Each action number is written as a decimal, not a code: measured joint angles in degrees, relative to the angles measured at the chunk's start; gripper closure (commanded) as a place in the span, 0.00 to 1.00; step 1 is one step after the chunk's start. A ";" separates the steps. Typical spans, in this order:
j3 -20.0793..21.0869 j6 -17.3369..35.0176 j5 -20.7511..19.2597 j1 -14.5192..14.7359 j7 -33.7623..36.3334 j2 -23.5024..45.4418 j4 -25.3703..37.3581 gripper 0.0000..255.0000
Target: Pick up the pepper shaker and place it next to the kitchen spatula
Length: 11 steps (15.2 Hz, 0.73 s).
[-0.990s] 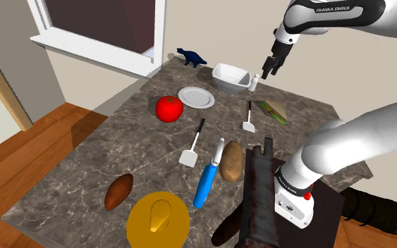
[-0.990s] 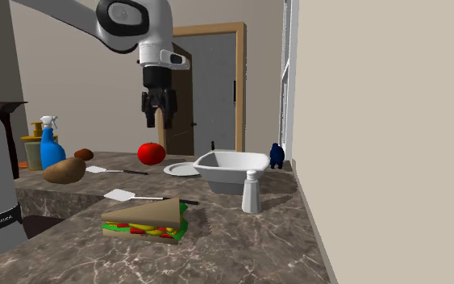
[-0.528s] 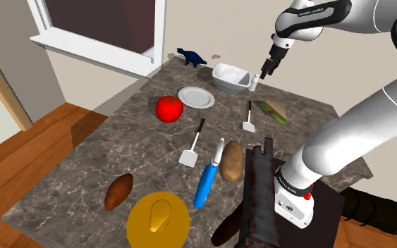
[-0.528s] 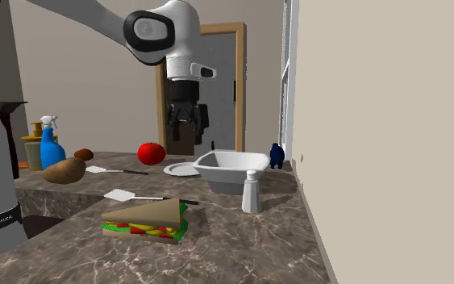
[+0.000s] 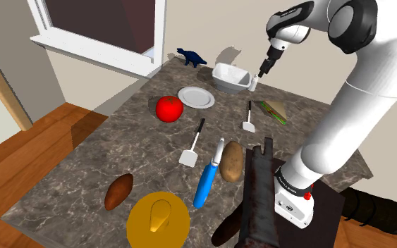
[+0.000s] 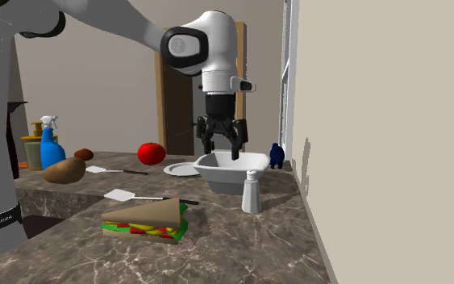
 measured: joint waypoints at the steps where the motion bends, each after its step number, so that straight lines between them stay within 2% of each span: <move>1: 0.09 -0.20 2.28 -1.25 -2.43 2.58 2.04 0.00; 6: 3.16 -2.96 12.50 -9.05 -11.43 16.07 14.97 0.00; 11: 4.56 -1.22 14.93 -10.58 -13.13 19.45 16.03 0.00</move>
